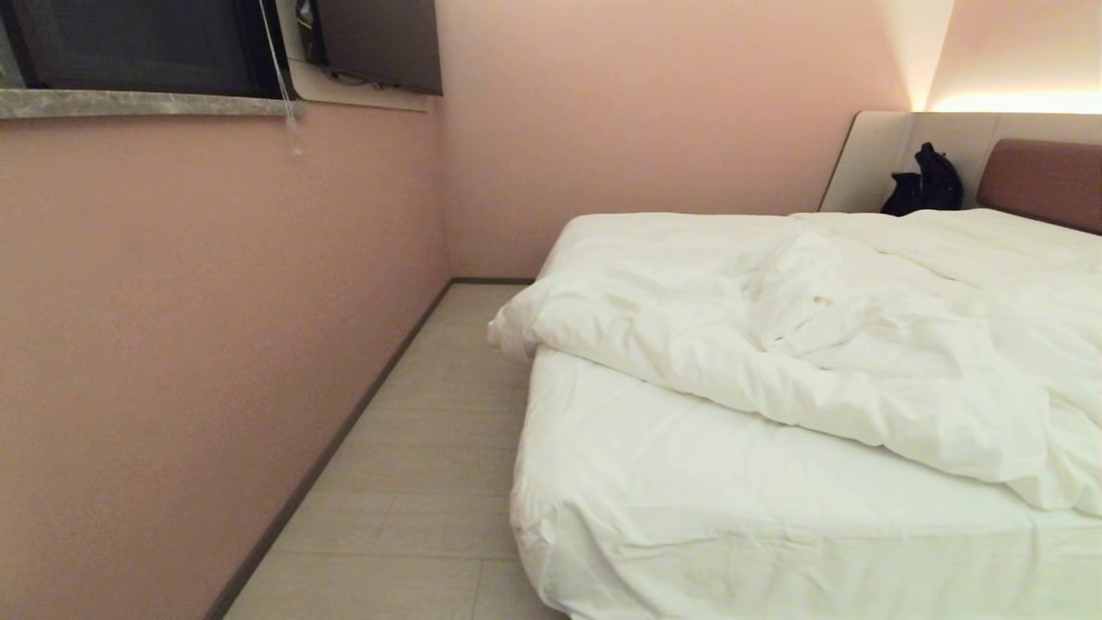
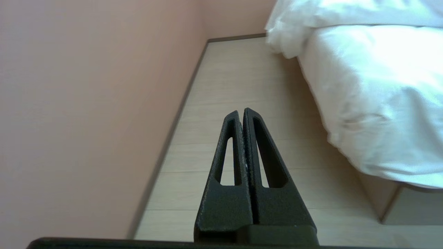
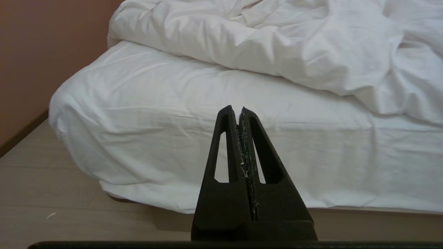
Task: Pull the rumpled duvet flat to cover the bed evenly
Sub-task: Hold the folded corner of the quilt
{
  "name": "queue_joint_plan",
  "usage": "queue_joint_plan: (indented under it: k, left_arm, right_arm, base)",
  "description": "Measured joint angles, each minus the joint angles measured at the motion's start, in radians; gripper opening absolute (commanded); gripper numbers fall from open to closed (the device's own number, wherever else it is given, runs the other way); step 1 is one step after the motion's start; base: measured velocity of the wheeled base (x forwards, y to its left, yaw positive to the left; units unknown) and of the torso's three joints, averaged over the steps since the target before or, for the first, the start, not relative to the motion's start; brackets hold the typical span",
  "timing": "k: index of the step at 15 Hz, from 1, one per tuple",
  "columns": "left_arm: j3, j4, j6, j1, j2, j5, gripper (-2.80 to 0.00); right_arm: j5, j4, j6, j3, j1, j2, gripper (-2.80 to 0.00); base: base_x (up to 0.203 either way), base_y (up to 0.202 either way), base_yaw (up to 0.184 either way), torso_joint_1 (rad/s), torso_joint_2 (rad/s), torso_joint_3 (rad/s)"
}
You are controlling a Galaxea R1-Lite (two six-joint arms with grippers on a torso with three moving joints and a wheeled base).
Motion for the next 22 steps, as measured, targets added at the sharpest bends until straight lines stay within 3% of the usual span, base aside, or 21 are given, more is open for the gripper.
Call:
queue_joint_plan:
  k: [22]
  left_arm:
    - [0.000, -0.002, -0.002, 0.000, 0.000, -0.006, -2.80]
  right_arm:
    - [0.000, 0.000, -0.001, 0.000, 0.000, 0.000, -2.80]
  base:
    - [0.000, -0.193, -0.001, 0.003, 0.00, 0.002]
